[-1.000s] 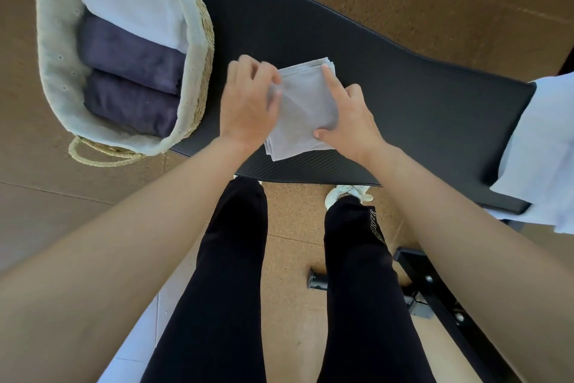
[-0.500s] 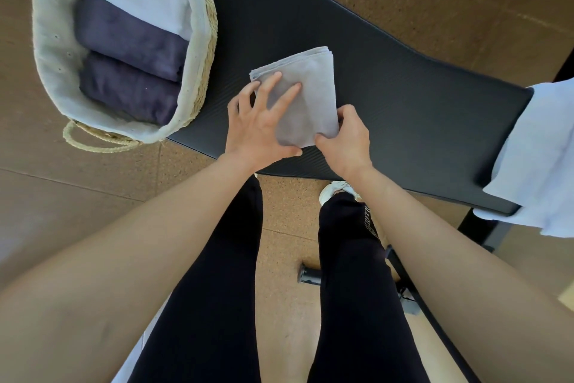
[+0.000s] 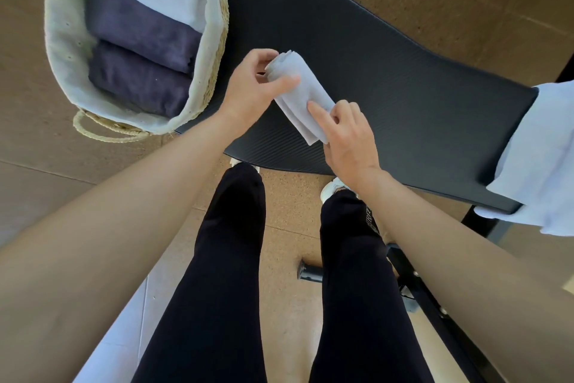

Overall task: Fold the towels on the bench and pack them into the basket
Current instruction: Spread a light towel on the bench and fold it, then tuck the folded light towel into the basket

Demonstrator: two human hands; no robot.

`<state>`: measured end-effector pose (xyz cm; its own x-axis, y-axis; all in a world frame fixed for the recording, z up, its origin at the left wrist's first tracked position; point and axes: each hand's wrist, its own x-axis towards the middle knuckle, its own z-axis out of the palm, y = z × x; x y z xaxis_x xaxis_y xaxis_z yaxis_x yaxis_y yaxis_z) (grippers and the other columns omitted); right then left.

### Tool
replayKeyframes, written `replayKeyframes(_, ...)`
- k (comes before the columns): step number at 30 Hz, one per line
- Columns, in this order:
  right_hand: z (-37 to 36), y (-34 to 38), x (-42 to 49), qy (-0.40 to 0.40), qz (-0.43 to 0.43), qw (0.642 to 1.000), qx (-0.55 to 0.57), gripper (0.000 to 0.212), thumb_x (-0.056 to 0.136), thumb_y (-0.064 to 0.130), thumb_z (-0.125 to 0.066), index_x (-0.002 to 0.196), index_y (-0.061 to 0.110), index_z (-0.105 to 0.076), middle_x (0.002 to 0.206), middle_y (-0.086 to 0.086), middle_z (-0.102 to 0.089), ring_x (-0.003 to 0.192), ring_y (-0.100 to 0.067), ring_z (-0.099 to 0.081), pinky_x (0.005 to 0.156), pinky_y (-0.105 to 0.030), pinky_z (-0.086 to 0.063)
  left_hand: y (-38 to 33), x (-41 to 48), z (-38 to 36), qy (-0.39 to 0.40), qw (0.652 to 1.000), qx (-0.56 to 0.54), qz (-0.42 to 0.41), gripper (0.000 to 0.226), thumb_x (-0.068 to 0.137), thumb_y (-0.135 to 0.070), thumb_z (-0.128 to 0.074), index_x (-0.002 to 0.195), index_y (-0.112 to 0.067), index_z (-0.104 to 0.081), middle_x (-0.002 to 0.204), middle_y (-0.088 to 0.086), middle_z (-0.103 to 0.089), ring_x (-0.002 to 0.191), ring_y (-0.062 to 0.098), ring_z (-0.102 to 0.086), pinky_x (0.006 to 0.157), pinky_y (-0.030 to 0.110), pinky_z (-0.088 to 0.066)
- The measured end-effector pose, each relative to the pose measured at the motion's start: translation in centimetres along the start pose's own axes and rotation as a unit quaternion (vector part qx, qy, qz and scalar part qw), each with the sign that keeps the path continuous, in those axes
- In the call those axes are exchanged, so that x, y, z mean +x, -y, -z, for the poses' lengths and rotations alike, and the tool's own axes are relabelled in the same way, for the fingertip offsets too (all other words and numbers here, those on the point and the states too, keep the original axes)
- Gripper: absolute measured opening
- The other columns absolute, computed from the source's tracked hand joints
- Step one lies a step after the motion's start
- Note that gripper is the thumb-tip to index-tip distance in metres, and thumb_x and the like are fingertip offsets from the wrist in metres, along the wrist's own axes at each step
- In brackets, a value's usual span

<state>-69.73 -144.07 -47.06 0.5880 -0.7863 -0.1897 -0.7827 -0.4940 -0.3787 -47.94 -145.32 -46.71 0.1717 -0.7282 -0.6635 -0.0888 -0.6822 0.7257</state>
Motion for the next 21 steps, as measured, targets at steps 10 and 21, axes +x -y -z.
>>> replayKeyframes(10,0.8,0.1,0.3,0.046,-0.150,0.960,0.233,0.034,0.090,0.013,-0.067,0.123,0.019,-0.062,0.102,0.003,-0.050,0.086,-0.013,-0.052,0.073,-0.036,-0.055,0.8,2.4,1.2,0.045,0.962,0.261,-0.065,0.081,0.077,-0.034,-0.077,0.150,-0.029,-0.043,0.140,-0.001,-0.042,0.130,0.021,-0.042,0.106,0.042,-0.045)
replayKeyframes(21,2.3,0.9,2.3,0.224,-0.260,0.901,0.265,0.043,0.088,0.018,-0.073,0.124,0.019,-0.050,0.115,0.004,-0.057,0.106,-0.019,-0.058,0.088,-0.035,-0.055,-0.6,1.2,2.4,0.125,0.911,0.392,-0.040,0.056,0.080,-0.038,-0.080,0.127,-0.021,-0.055,0.121,-0.002,-0.038,0.118,0.019,-0.035,0.094,0.040,-0.047)
